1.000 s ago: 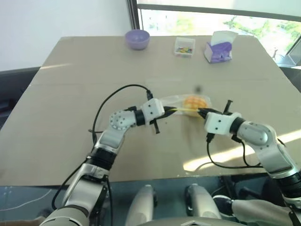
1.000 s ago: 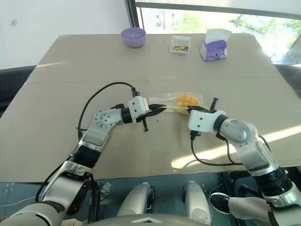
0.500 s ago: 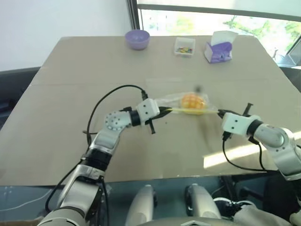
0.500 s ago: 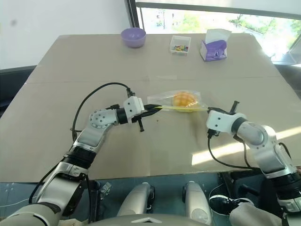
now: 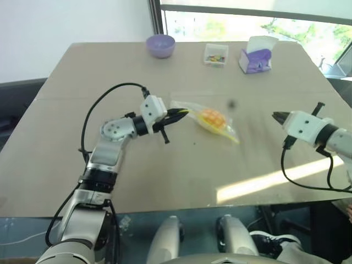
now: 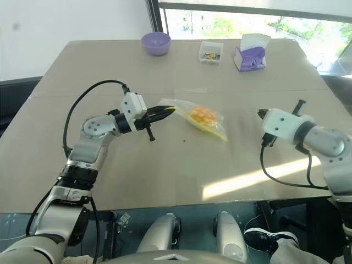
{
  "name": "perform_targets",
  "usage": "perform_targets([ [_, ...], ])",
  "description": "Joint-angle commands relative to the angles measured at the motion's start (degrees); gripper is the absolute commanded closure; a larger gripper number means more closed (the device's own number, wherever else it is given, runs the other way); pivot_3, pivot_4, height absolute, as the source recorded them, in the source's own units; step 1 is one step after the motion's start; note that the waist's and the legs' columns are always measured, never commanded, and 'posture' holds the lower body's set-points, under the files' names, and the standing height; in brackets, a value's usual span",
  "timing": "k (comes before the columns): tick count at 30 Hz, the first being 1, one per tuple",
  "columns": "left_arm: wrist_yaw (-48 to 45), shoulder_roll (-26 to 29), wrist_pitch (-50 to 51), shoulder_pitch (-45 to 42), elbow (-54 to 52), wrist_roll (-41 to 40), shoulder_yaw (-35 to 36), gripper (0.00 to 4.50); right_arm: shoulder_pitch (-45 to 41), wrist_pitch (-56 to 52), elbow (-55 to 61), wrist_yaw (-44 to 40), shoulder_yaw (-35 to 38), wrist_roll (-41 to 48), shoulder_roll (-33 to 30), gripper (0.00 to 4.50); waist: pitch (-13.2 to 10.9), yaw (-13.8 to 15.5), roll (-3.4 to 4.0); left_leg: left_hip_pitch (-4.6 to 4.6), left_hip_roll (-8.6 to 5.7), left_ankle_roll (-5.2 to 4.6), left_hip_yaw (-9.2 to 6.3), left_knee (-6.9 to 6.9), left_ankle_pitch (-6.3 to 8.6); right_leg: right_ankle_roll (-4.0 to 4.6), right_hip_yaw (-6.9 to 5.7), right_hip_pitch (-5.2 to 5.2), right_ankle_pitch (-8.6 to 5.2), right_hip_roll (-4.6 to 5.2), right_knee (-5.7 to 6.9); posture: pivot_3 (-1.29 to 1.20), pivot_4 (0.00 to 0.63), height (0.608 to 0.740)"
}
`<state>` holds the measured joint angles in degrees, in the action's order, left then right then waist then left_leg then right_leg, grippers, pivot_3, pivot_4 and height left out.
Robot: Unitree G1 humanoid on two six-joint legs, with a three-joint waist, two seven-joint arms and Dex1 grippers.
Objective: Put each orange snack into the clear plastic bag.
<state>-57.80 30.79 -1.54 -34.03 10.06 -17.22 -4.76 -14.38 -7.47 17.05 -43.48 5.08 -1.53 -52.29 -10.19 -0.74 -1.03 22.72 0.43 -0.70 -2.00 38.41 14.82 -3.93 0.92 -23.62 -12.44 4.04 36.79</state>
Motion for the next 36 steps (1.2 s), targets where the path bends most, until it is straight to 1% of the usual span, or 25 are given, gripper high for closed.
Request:
perform_targets([
  [1, -1.7, 2.2, 5.0, -2.0, -5.6, -4.2, 3.2, 4.5, -1.5, -2.4, 3.2, -3.2, 4.6, 5.0, -2.1, 4.45, 0.0, 0.0, 0.0, 0.01, 0.0, 0.0, 0.0, 0.0, 0.0, 0.0, 0.0, 0.0, 0.0, 0.0, 0.0, 0.0, 0.15, 0.74],
  [4, -2.0, 2.8, 7.5, -2.6, -7.1, -5.3, 3.8, 4.5, -1.4, -3.7, 3.9, -4.8, 5.5, 7.3, -2.8, 4.45, 0.0, 0.0, 0.0, 0.0, 0.0, 0.0, 0.01, 0.0, 0.0, 0.0, 0.0, 0.01, 0.0, 0.01, 0.0, 0.0, 0.15, 0.74],
  [8, -1.5, 2.7, 10.7, -3.1, -8.6, -6.7, 4.8, 4.5, -0.3, -6.9, 7.2, -4.3, 5.1, 10.6, -0.5, 4.45, 0.0, 0.0, 0.0, -0.01, 0.0, 0.0, 0.01, 0.0, 0.0, 0.0, 0.0, 0.0, 0.0, 0.0, 0.01, 0.0, 0.15, 0.74],
  [15, -1.0, 2.3, 11.6, -3.5, -8.7, -6.1, 4.5, 4.5, 1.0, -11.6, 12.9, -2.8, 2.3, 12.3, 2.9, 4.45, 0.0, 0.0, 0.0, 0.0, 0.0, 0.0, 0.02, 0.0, 0.0, 0.0, 0.01, 0.0, 0.0, 0.0, 0.01, 0.0, 0.15, 0.74],
  [19, -0.6, 1.5, 11.5, -3.6, -8.9, -5.7, 3.9, 4.5, -0.1, -16.1, 15.6, -1.9, -0.8, 13.8, 5.4, 4.45, 0.0, 0.0, -0.01, 0.0, 0.0, 0.0, 0.0, 0.0, 0.0, 0.0, 0.0, 0.0, 0.0, 0.0, 0.01, 0.0, 0.15, 0.74],
  [20, -0.6, 1.4, 11.5, -3.6, -8.9, -5.6, 3.9, 4.5, -0.1, -16.3, 16.0, -1.4, -1.7, 13.3, 6.0, 4.23, 0.0, 0.0, -0.01, 0.0, 0.0, 0.0, 0.01, 0.0, 0.0, 0.0, 0.01, 0.0, 0.0, 0.0, 0.01, 0.0, 0.15, 0.74],
  [22, -0.4, 1.1, 11.5, -3.9, -8.9, -5.3, 3.7, 4.5, 0.4, -16.4, 16.5, -0.4, -4.4, 11.6, 7.3, 3.6, 0.0, 0.0, -0.01, 0.0, 0.0, 0.0, 0.01, 0.0, 0.0, 0.0, 0.0, 0.0, 0.0, 0.0, 0.01, 0.0, 0.15, 0.74],
  [23, -0.3, 0.9, 11.5, -4.0, -8.9, -5.2, 3.7, 4.5, 0.6, -16.2, 16.5, 0.3, -6.0, 10.6, 8.0, 3.13, 0.0, 0.0, -0.01, 0.0, 0.0, 0.0, 0.0, 0.01, 0.0, 0.0, 0.0, 0.0, 0.0, 0.0, 0.01, 0.0, 0.15, 0.74],
  [24, -0.2, 0.7, 11.6, -4.1, -9.0, -5.1, 3.6, 4.5, 0.5, -15.6, 16.2, 2.3, -7.1, 8.6, 9.1, 2.78, 0.0, 0.0, -0.01, 0.0, 0.0, 0.0, 0.0, 0.0, 0.0, 0.0, 0.0, 0.0, 0.0, 0.0, 0.01, 0.0, 0.15, 0.74],
  [26, -0.1, 0.5, 11.6, -4.1, -9.1, -4.9, 3.5, 4.5, 0.3, -15.0, 15.6, 4.7, -7.9, 6.2, 10.6, 1.85, 0.0, 0.0, -0.01, 0.0, -0.01, 0.0, 0.0, 0.01, 0.0, 0.0, 0.0, 0.0, 0.0, 0.0, 0.02, 0.0, 0.15, 0.74],
  [27, -0.1, 0.4, 11.7, -4.0, -9.2, -4.9, 3.5, 4.5, 0.2, -15.2, 15.5, 4.7, -8.3, 5.7, 10.7, 1.48, 0.0, 0.0, 0.0, 0.0, -0.01, 0.0, 0.0, 0.01, 0.0, 0.0, 0.0, -0.01, 0.0, 0.0, 0.02, 0.0, 0.15, 0.74],
  [34, 0.1, -0.1, 11.7, -3.6, -9.7, -4.4, 3.4, 4.5, -0.1, -14.1, 11.9, 6.2, -10.3, 2.7, 12.4, 1.48, 0.0, 0.0, -0.01, 0.0, -0.01, 0.0, 0.0, 0.0, 0.0, 0.0, -0.01, -0.01, 0.0, 0.0, 0.01, 0.0, 0.15, 0.74],
  [36, 0.2, -0.2, 11.7, -3.6, -9.7, -4.4, 3.5, 4.5, -0.9, -13.5, 10.7, 6.6, -10.2, 2.2, 12.9, 1.98, 0.0, 0.0, -0.01, 0.0, -0.01, 0.0, 0.0, 0.01, 0.0, 0.0, -0.01, -0.01, 0.0, 0.0, 0.02, 0.0, 0.15, 0.74],
])
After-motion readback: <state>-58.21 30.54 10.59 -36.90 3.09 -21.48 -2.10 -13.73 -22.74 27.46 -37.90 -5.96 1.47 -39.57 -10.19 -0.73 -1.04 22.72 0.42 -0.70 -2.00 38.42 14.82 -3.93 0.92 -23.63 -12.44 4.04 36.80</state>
